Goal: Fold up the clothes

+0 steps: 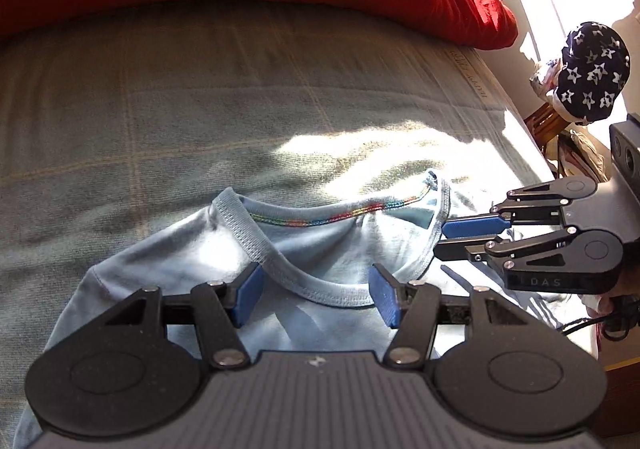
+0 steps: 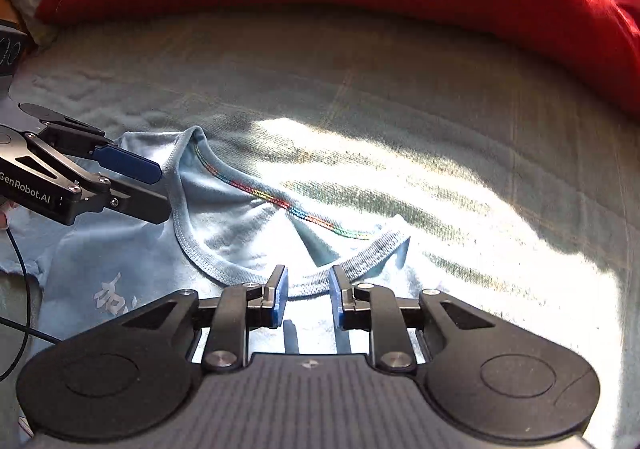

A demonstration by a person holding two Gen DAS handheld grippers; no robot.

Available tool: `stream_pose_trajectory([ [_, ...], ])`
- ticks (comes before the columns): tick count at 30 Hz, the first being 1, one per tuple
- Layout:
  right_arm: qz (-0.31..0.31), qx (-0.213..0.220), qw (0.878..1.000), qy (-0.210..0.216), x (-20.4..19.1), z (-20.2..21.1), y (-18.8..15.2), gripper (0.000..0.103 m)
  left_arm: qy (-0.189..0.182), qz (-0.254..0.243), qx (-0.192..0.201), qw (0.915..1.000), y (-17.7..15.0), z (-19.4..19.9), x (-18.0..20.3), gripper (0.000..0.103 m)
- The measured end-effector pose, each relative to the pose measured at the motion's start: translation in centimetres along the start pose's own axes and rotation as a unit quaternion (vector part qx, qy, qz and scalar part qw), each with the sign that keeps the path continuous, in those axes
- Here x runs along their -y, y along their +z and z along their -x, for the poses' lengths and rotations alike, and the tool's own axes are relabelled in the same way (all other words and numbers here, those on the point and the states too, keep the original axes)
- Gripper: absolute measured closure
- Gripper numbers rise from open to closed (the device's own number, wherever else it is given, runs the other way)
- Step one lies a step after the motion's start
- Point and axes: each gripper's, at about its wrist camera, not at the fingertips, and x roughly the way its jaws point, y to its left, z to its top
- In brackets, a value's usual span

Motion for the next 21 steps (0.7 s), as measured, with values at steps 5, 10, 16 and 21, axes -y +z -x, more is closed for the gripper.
stream_pose_trajectory([
  [5,-0.040,0.036,0.998,-0.013,1.3,-1.4,0.4,0.077,0.027,0.006,0.036,0.9990,2.4,-1.4,-0.5,0.040],
  [10,-0.077,0.069,0.994,-0.020,2.2,0.1,1.6,0.070,0.029,0.014,0.058,0.9978,3.4,0.7,0.1,0.041],
  [16,-0.047,0.055,0.996,-0.053,2.7,1.5,-0.7,0.058,0.074,-0.063,0.050,0.9940,1.9,1.1,1.8,0.041],
  [21,-0.067,0.057,0.994,-0.058,5.5,1.2,-1.6,0.058,0.120,-0.012,0.063,0.9907,2.5,1.7,-2.6,0.043],
])
